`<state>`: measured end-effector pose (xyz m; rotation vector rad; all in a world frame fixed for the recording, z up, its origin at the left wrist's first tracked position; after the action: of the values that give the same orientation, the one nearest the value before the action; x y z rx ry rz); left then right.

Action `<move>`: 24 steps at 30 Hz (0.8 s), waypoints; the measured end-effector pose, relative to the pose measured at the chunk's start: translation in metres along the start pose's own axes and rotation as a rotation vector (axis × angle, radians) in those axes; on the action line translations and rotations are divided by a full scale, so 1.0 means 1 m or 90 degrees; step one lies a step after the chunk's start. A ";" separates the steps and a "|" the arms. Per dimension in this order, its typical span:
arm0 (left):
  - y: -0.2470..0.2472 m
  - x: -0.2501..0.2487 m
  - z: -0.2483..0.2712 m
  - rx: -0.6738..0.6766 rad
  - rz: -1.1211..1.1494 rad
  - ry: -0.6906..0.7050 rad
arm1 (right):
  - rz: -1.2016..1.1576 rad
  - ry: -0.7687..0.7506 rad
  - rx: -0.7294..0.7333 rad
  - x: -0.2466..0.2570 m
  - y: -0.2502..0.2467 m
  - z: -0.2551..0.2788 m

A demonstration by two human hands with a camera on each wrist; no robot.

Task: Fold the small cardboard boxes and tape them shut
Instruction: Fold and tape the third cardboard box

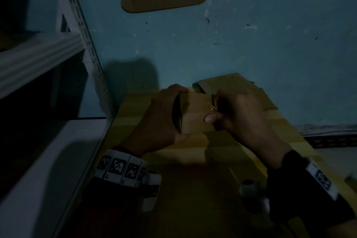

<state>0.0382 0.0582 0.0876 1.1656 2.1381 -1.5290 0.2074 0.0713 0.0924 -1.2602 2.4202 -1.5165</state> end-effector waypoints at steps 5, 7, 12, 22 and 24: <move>-0.005 -0.001 0.001 0.002 0.045 -0.002 | -0.160 0.001 -0.056 -0.001 0.001 0.001; -0.007 0.000 0.001 0.005 0.055 -0.010 | -0.227 0.024 -0.028 -0.001 0.000 0.000; -0.021 0.019 0.005 0.003 0.132 -0.057 | -0.415 0.179 -0.059 -0.025 -0.010 0.007; -0.028 0.024 0.007 -0.004 0.160 -0.097 | -0.411 0.219 -0.022 -0.033 -0.008 0.007; -0.028 0.022 0.007 -0.002 0.170 -0.095 | -0.283 0.161 -0.040 -0.029 -0.015 0.005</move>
<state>0.0026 0.0588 0.0899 1.2366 1.8067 -1.4440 0.2380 0.0825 0.0902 -1.8194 2.4623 -1.8112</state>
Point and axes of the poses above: each hand's wrist, its own z-axis away from the middle knuckle, its own y-axis out of the palm, x = y × z, the point moved 8 cm from there along -z, towards the middle knuckle, and after that the axes turned 9 degrees about -y, right-handed, at the moved point
